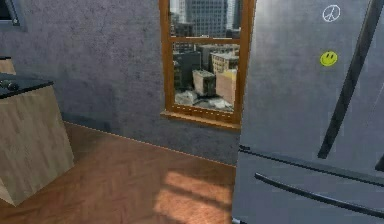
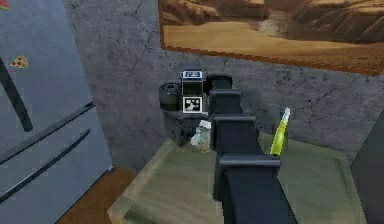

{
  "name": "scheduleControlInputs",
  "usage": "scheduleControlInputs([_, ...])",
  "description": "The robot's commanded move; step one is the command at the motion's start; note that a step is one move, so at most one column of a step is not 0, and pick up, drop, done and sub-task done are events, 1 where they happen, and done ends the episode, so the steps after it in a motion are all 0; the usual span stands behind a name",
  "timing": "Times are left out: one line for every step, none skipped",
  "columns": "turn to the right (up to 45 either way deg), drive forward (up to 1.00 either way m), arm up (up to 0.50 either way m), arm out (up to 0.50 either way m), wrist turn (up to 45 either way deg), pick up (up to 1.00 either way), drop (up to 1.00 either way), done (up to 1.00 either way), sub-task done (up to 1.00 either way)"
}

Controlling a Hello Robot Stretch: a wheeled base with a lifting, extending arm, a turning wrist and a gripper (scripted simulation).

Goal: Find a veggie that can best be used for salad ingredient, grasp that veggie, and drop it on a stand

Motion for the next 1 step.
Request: scheduleControlInputs([0.0, 0.0, 0.0, 0.0, 0.0, 0.0, 0.0, 1.0, 0.0])
